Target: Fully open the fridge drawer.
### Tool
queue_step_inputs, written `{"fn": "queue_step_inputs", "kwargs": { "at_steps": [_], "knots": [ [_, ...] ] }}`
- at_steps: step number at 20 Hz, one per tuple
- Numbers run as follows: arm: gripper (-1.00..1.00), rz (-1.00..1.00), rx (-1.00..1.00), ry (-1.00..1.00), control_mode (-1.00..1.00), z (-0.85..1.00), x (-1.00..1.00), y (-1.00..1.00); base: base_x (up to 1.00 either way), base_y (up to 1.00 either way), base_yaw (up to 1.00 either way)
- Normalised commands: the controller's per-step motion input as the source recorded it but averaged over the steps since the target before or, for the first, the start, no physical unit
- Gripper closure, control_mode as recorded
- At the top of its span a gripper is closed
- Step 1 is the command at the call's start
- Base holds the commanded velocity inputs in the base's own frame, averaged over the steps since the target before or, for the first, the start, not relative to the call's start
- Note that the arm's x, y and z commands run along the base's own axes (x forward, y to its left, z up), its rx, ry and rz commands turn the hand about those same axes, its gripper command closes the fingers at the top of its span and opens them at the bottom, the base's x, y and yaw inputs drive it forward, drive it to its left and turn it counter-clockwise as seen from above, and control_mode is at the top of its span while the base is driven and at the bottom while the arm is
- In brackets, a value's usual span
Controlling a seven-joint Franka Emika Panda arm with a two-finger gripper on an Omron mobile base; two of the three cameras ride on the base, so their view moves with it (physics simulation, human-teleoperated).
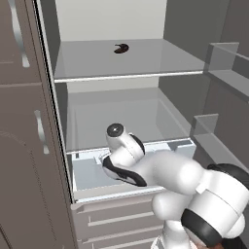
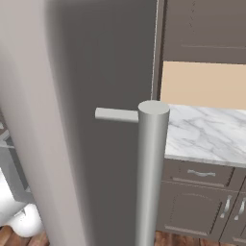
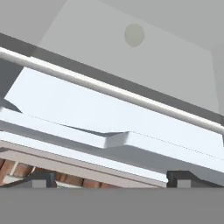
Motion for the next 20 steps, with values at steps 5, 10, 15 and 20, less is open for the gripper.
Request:
{"fn": "queue_step_inputs", "kwargs": {
  "at_steps": [5, 10, 15, 20],
  "knots": [
    [-1.00, -0.09, 0.02, 0.00, -1.00, -0.06, 0.13, -0.11, 0.00, 0.00, 0.00],
    [-1.00, -0.10, 0.04, -0.02, -1.00, 0.00, 0.15, -0.14, 0.00, 0.00, 0.00],
    [-1.00, -0.09, 0.03, -0.03, -1.00, -0.01, 0.10, -0.14, 0.00, 0.00, 0.00],
    [-1.00, -0.09, 0.02, -0.02, -1.00, -0.11, 0.07, -0.18, 0.00, 0.00, 0.00]
  ]
}}
